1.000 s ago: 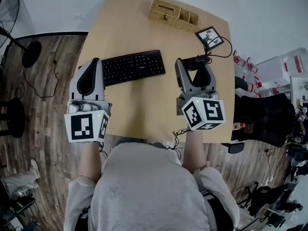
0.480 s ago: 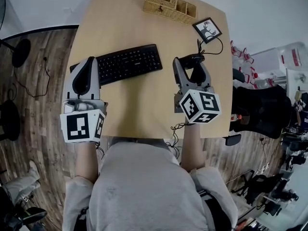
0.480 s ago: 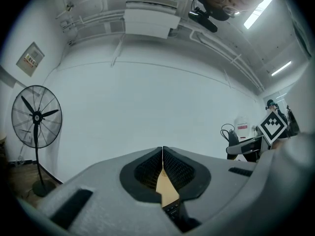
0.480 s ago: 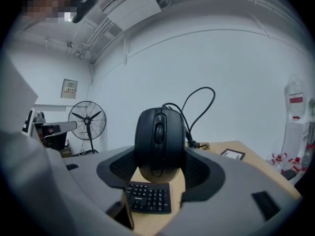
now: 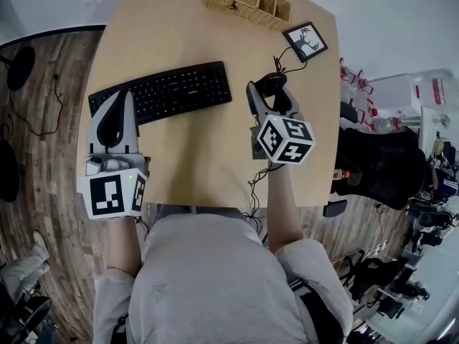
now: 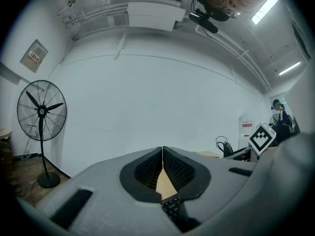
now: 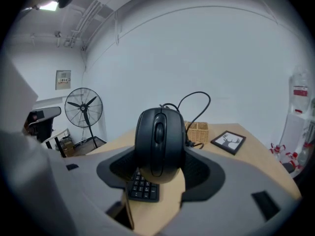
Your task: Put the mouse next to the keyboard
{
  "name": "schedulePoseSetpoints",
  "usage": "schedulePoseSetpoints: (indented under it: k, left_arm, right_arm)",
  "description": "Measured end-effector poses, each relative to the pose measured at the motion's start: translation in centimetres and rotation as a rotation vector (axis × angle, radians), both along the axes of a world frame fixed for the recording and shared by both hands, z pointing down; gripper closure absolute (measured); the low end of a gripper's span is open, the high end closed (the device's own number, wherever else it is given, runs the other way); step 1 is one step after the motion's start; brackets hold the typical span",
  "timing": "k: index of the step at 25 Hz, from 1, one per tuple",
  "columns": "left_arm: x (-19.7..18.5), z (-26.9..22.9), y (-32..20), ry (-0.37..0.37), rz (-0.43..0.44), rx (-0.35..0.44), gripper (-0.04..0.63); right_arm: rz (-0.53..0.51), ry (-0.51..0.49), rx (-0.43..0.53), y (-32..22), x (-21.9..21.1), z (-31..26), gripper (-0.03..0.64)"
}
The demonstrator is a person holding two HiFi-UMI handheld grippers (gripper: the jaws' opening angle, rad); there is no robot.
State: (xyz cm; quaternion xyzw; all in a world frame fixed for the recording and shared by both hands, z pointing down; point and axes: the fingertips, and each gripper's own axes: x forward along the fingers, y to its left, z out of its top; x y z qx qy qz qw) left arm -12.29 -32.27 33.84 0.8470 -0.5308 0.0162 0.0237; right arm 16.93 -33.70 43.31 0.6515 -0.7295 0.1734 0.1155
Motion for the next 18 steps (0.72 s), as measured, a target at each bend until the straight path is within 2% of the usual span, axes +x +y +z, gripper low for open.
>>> schedulePoseSetpoints:
  k: [10,18]
  left_arm:
    - [-1.5,2.0,0.2,-0.022,-0.100,-0.059,0.584]
    - [-2.2,2.8,0.2,-0.032,-0.154,-0.081,0.584]
  right_arm:
    - [-0.002,0.019,-0.222,-3.5,2.9,8.5,0.360]
    - [-0.032,0.090,-0.379,-4.6,3.9,13.4,0.360]
